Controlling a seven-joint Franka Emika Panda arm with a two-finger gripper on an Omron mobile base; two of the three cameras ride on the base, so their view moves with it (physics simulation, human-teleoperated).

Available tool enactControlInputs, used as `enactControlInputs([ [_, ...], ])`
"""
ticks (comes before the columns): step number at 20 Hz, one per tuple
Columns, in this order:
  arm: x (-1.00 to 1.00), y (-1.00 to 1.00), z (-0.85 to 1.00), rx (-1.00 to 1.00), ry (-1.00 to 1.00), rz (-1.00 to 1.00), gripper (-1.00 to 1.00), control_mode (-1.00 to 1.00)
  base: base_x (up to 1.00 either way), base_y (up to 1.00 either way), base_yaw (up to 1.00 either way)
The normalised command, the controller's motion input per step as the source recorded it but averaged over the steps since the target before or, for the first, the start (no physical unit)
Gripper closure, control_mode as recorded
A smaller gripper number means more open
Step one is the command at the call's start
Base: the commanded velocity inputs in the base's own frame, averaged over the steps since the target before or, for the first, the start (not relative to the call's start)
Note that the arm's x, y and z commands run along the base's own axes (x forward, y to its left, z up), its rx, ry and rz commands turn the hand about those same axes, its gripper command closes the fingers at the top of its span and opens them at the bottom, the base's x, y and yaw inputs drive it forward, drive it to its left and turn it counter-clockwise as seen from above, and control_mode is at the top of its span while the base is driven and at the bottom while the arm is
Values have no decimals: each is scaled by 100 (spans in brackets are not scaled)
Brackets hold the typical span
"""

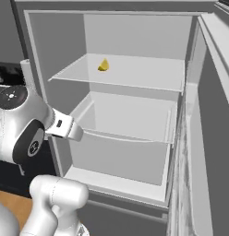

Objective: Grab a lemon wedge from the fridge and one ice cube from the ice bowl, and put them in the glass of lemonade.

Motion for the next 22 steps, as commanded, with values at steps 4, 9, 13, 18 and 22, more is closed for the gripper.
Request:
enactControlInputs([
  [4, 0, 0, 0, 0, 0, 0, -100, 100, 13, -21, -20],
  [9, 0, 0, 0, 0, 0, 0, -100, 100, 16, -10, -18],
  [13, -8, 0, -2, 0, 0, -1, -100, -100, 3, 0, -7],
  [18, -8, 9, 18, 0, -8, 2, -100, -100, 0, 0, 0],
  [22, 1, 32, 40, 2, -10, 0, -100, -100, 0, 0, 0],
])
